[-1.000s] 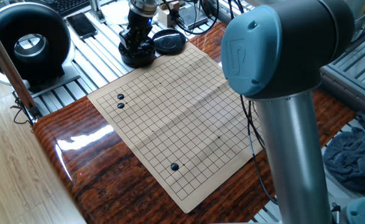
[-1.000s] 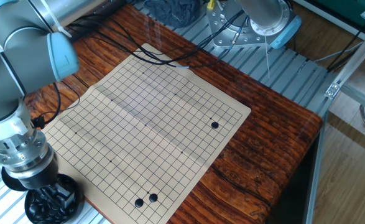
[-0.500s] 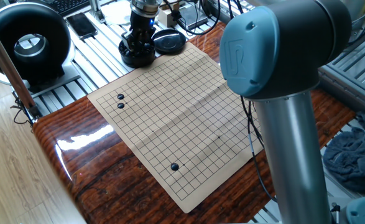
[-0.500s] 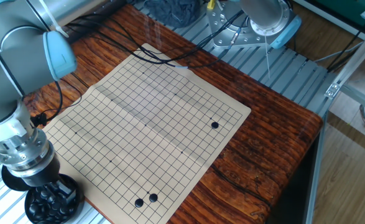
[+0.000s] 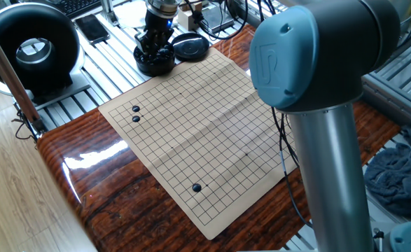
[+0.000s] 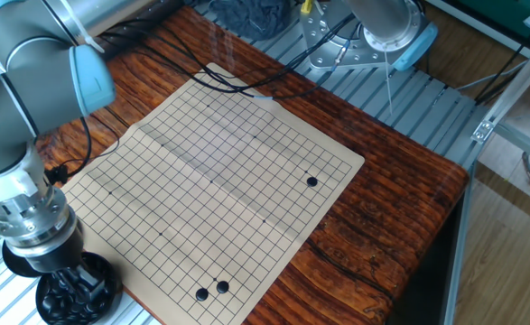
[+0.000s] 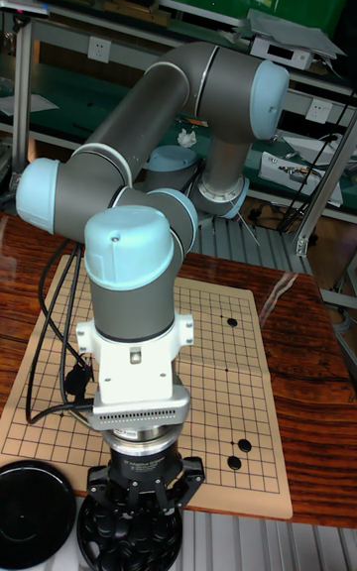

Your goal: Play the first move as black on the 3-4 point in the upper right corner of the Go board

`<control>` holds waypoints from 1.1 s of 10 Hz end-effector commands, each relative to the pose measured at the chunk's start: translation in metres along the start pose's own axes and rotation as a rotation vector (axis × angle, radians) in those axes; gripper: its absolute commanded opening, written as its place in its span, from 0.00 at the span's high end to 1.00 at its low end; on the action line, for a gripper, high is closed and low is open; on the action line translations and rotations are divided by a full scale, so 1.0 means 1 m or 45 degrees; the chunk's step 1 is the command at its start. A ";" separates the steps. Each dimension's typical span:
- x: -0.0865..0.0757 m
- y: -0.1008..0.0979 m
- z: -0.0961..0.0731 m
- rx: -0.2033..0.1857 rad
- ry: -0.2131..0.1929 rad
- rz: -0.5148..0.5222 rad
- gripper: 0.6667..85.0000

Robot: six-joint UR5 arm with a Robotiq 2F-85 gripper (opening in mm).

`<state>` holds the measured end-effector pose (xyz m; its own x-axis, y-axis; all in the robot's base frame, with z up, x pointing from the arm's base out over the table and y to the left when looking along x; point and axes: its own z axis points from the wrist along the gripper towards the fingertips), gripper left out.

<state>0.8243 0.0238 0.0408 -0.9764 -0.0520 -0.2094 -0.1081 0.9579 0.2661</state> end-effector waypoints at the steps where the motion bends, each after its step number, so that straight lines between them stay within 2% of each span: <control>1: -0.003 0.011 -0.001 -0.071 -0.016 -0.019 0.64; 4: -0.007 0.010 0.009 -0.079 -0.025 -0.052 0.64; 11: -0.006 0.007 0.014 -0.068 -0.020 -0.060 0.67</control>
<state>0.8314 0.0343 0.0304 -0.9665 -0.0990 -0.2370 -0.1686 0.9405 0.2950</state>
